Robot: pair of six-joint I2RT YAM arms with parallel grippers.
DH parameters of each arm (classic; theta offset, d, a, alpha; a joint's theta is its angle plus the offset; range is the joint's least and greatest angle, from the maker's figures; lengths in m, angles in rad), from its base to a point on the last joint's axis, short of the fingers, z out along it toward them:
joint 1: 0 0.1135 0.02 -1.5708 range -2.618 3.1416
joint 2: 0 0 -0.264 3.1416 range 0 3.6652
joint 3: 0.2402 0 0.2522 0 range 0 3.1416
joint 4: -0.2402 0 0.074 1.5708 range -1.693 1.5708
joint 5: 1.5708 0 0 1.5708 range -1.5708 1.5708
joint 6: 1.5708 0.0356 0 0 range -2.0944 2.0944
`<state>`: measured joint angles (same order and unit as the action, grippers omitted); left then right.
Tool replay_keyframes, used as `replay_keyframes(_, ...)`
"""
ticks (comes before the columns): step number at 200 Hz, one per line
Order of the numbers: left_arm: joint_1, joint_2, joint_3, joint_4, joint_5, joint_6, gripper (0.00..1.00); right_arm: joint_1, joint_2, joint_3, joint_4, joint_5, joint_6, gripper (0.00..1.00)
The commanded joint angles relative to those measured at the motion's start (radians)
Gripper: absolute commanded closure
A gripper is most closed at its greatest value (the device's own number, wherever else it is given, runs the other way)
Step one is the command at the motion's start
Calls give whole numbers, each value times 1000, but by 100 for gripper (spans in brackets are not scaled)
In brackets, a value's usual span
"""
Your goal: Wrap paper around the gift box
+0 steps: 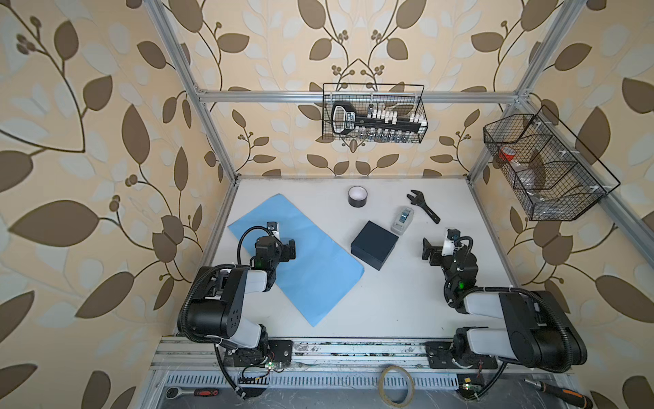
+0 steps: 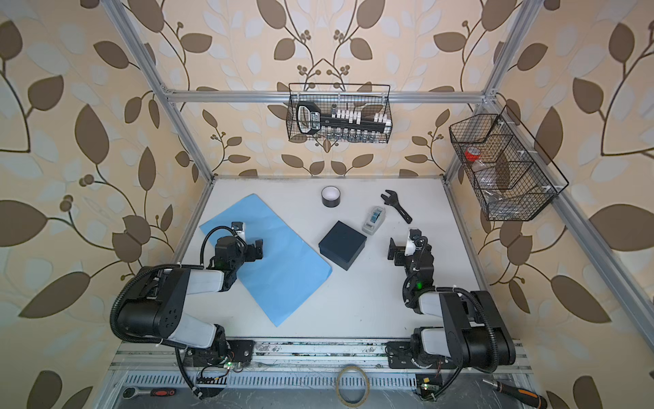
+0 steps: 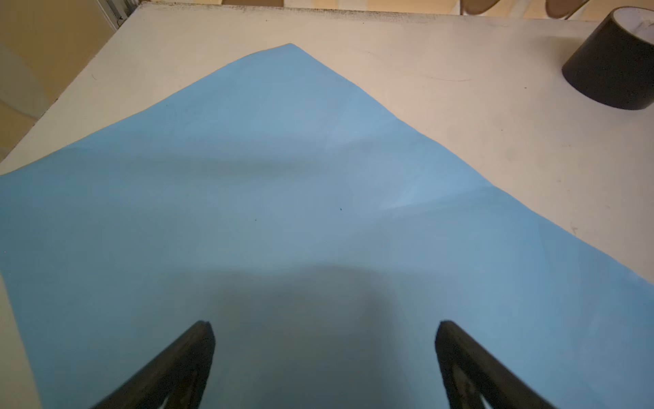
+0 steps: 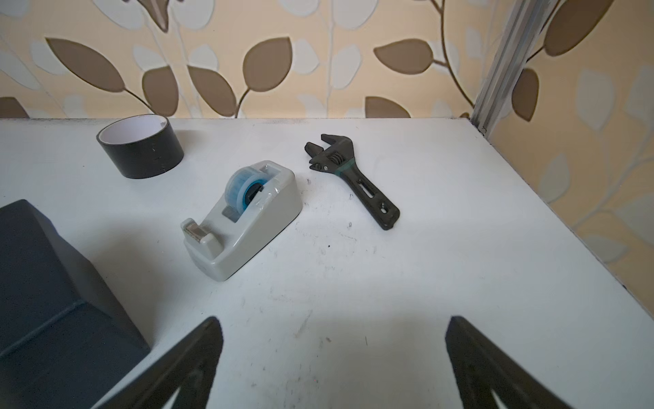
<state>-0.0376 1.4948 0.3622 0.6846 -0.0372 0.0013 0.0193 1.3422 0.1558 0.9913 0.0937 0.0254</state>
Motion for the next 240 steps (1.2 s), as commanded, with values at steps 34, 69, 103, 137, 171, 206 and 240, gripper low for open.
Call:
replay_keyframes(34,11,1,30,43,-8,2,1,-2,7,23,33,-3,-17,0)
replay_keyframes(69,10,1,31,43,-7,3,1,-2,6,22,33,-6,-17,0)
replay_keyframes(103,10,1,30,43,-8,2,1,-5,6,24,33,-7,-17,0)
replay_keyframes(137,11,1,31,41,-8,3,1,-11,6,24,33,-17,-10,0)
replay_keyframes(171,13,2,34,41,-6,2,1,-18,6,22,36,-14,-2,0)
replay_keyframes(206,11,-46,50,-22,-18,7,1,55,-118,19,-46,166,-24,0)
replay_keyframes(240,11,-234,232,-468,-74,-156,1,58,-434,87,-408,247,184,0)
